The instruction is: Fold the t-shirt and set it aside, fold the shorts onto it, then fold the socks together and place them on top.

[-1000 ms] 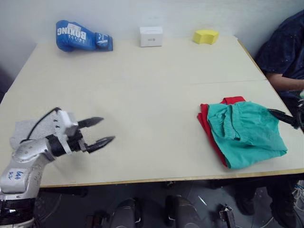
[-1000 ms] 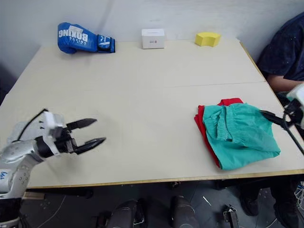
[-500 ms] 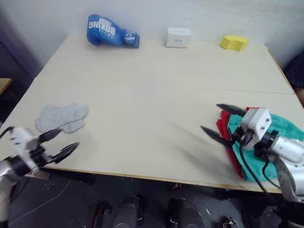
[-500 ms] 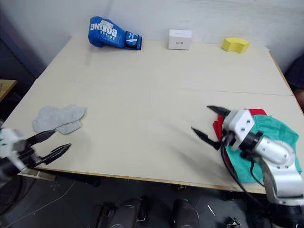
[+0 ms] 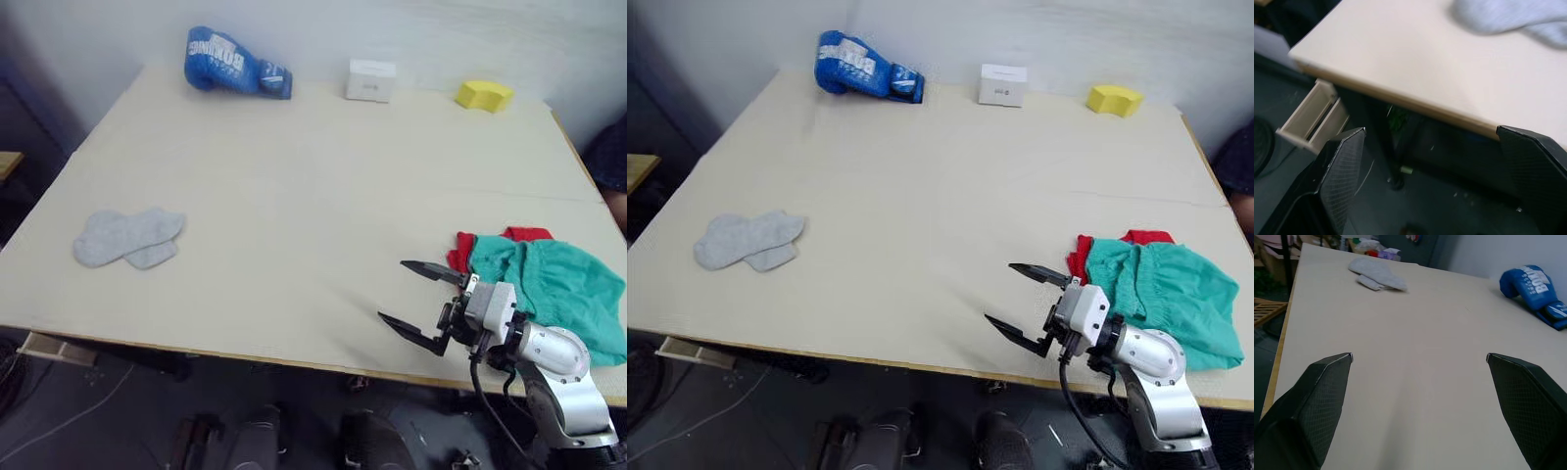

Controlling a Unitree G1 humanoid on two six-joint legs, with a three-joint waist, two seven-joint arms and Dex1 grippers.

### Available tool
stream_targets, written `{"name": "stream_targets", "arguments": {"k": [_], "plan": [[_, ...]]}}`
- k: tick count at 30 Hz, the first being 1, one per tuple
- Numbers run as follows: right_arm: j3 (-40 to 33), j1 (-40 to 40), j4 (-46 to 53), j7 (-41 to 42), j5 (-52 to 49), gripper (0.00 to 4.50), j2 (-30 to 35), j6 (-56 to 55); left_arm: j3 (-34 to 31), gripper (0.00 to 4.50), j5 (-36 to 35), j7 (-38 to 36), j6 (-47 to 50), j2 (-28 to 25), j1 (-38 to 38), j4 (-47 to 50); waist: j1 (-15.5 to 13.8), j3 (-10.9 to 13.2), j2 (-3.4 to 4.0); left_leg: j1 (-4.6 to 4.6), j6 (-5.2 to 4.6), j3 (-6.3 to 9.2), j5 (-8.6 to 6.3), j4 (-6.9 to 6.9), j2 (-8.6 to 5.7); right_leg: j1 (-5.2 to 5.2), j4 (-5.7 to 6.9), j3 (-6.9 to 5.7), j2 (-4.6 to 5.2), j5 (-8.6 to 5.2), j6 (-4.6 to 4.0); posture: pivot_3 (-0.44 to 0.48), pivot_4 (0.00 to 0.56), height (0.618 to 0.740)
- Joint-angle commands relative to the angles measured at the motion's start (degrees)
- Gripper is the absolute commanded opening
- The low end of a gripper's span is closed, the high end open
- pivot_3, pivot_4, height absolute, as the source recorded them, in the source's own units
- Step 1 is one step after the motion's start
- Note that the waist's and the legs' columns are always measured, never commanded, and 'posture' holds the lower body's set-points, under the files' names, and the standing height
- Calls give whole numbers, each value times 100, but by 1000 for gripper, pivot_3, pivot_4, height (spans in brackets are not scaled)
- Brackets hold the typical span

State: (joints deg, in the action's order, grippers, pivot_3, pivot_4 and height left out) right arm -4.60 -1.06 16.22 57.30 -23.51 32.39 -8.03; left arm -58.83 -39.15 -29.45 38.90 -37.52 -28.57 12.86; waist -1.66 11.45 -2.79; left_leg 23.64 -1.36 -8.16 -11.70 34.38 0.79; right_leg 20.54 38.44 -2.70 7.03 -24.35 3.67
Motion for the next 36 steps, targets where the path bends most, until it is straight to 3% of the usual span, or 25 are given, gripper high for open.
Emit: {"name": "stream_targets", "arguments": {"k": [1,3,4,5,7,12,17,20,26,29,32,36], "plan": [[10,-150,-58,202,-139,4485,3,-254,503,4500,-18,-85,237,-621,365,535,-13,1,151,51,111,232,-78,177,-2,-9,-50,-69,-15,17,-31,0,150,740],[2,-410,-109,143,-189,4485,-33,-178,1164,4500,-44,-103,505,-1039,936,618,25,10,186,49,87,402,-166,169,-3,-109,-102,-163,-51,43,-17,0,150,740],[25,-485,-123,167,-200,4485,-27,-164,1473,4500,19,-66,559,-1186,1248,575,43,10,186,40,50,403,-188,151,-3,-124,-124,-165,-53,65,-4,0,150,740],[57,-523,-133,201,-199,4485,-15,-162,1732,4500,113,-22,563,-1284,1540,478,65,10,187,48,43,401,-189,147,-3,-133,-125,-166,-54,109,74,0,150,740],[92,-532,-131,233,-183,4485,5,-166,2377,4500,506,-2,380,-1483,2137,125,144,4,181,45,38,394,-186,120,-5,-144,-139,-171,-55,183,151,0,150,740],[121,-353,-6,190,-119,4485,33,-157,3801,4500,1431,-399,-145,-1842,3017,-867,326,3,178,51,47,363,-139,74,-2,-125,-138,-174,-79,187,159,0,150,740],[63,-156,140,-57,-36,4485,18,-133,4489,4500,1926,-687,-500,-1843,3719,-1714,323,5,174,51,49,340,-137,74,6,-111,-130,-176,-84,182,167,0,150,740],[99,-50,235,-168,23,4500,4,-146,4806,3873,2097,-898,-781,-1651,4219,-2294,312,6,172,42,43,336,-133,81,3,-109,-130,-169,-74,184,172,0,150,740],[2,255,326,-330,118,4500,66,-188,5029,1972,2244,-1558,-1461,-1493,4680,-2809,296,7,171,9,52,332,-105,73,5,-110,-88,-173,-56,207,187,0,150,740],[-55,421,337,-348,162,4500,119,-226,5123,1046,2048,-1969,-1367,-1418,4715,-2427,300,7,171,-1,58,324,-97,67,11,-110,-82,-171,-54,215,177,0,150,740],[-103,542,306,-314,268,4500,215,-338,5296,36,1486,-2352,-626,-1244,4732,-1398,292,7,170,2,61,319,-96,66,11,-105,-80,-170,-52,215,177,0,150,740],[-483,505,13,-341,272,4500,415,-414,5767,12,1266,-2320,75,-984,4914,-300,291,8,167,5,50,307,-75,67,8,-106,-84,-163,-51,215,177,0,150,740]]}}
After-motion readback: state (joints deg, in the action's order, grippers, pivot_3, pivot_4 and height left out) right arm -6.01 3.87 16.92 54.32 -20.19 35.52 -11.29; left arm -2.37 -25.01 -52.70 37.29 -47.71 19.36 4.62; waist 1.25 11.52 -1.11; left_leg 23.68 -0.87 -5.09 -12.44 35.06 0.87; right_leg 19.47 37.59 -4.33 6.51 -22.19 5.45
